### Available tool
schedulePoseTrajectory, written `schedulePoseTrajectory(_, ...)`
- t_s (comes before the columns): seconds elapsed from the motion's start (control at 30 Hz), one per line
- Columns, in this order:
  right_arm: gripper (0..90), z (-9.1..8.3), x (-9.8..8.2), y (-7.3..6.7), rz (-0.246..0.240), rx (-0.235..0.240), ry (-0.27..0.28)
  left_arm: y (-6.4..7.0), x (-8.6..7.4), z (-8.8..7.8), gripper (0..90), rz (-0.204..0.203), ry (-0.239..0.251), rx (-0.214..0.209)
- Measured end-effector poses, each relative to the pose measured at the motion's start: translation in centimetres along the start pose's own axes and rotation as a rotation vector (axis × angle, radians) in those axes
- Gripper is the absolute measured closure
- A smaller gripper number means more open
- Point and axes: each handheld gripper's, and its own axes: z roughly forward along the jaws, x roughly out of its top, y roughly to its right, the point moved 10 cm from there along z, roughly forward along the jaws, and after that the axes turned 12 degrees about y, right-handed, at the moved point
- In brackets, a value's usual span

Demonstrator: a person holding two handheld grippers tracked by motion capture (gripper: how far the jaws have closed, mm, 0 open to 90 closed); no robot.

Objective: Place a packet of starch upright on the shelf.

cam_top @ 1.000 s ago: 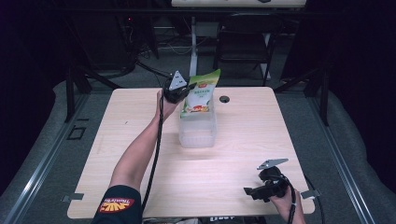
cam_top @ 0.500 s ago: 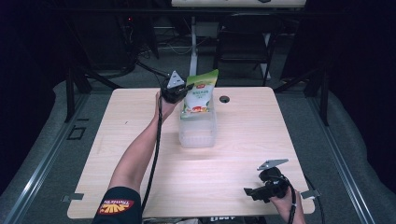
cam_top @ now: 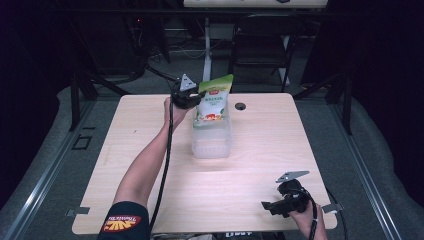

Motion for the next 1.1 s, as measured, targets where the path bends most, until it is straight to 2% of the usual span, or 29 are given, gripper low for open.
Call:
schedulePoseTrajectory(0.03, 14.1, 0.1, 0.0, -0.1, 0.004, 0.005, 0.003, -0.1, 0.2, -0.3, 43.7, 0.002, -0.013, 0.010)
schedulePoseTrajectory(0.17, 14.1, 0.0, 0.0, -0.1, 0.002, 0.000, 0.000, -0.3, 0.9, -1.5, 30.0, -0.025, -0.020, -0.002)
schedulePoseTrajectory(0.23, 14.1, 0.0, 0.0, 0.0, -0.002, 0.001, -0.003, -0.3, 1.1, -1.9, 25.7, -0.032, -0.024, 0.000)
schedulePoseTrajectory(0.3, 14.1, -0.1, 0.0, 0.0, 0.003, -0.004, -0.004, -0.6, 1.8, -2.9, 24.0, -0.022, -0.015, 0.014)
schedulePoseTrajectory(0.37, 14.1, -0.1, 0.0, -0.1, 0.007, 0.002, 0.000, -0.8, 2.6, -4.5, 20.5, -0.058, -0.012, 0.010)
schedulePoseTrajectory(0.47, 14.1, -0.1, 0.1, -0.1, 0.009, -0.001, 0.003, -1.0, 2.9, -5.5, 19.9, -0.074, -0.030, 0.012)
schedulePoseTrajectory(0.5, 14.1, -0.1, 0.1, -0.1, 0.010, -0.002, 0.002, -1.2, 2.9, -6.0, 19.6, -0.079, -0.046, 0.025)
schedulePoseTrajectory(0.53, 14.1, -0.1, 0.1, -0.1, 0.011, -0.004, 0.002, -1.2, 2.8, -6.6, 19.8, -0.091, -0.069, 0.030)
schedulePoseTrajectory(0.6, 14.1, 0.0, 0.1, -0.1, 0.010, -0.003, 0.002, -1.1, 2.7, -7.5, 18.1, -0.116, -0.081, 0.023)
schedulePoseTrajectory(0.67, 14.1, -0.1, 0.0, -0.1, 0.011, -0.005, 0.001, -0.9, 2.4, -8.6, 16.3, -0.127, -0.108, 0.021)
schedulePoseTrajectory(0.7, 14.1, -0.1, 0.0, 0.0, 0.007, -0.008, -0.003, -0.8, 2.4, -9.7, 16.0, -0.130, -0.108, 0.034)
schedulePoseTrajectory(0.8, 14.1, -0.2, 0.0, 0.0, 0.008, -0.010, -0.004, -0.4, 2.5, -11.5, 15.7, -0.124, -0.108, 0.046)
schedulePoseTrajectory(0.87, 14.1, -0.1, 0.0, 0.0, 0.009, -0.012, -0.003, -0.2, 2.4, -12.8, 15.6, -0.106, -0.116, 0.061)
schedulePoseTrajectory(0.9, 14.1, -0.1, 0.0, 0.0, 0.009, -0.012, -0.003, -0.2, 2.4, -12.8, 15.2, -0.106, -0.116, 0.061)
schedulePoseTrajectory(0.97, 14.1, -0.1, 0.0, -0.1, 0.004, -0.013, -0.007, 0.5, 2.2, -14.8, 14.9, -0.105, -0.129, 0.053)
schedulePoseTrajectory(1.0, 14.1, -0.1, -0.1, 0.0, -0.002, -0.015, -0.012, 0.5, 2.2, -14.8, 14.8, -0.105, -0.129, 0.053)
schedulePoseTrajectory(1.03, 14.1, -0.1, -0.1, 0.0, -0.002, -0.015, -0.012, 0.8, 2.1, -15.5, 14.8, -0.096, -0.141, 0.050)
schedulePoseTrajectory(1.1, 14.1, -0.1, 0.0, -0.1, -0.002, -0.011, -0.004, 1.4, 1.9, -17.0, 13.8, -0.106, -0.143, 0.040)
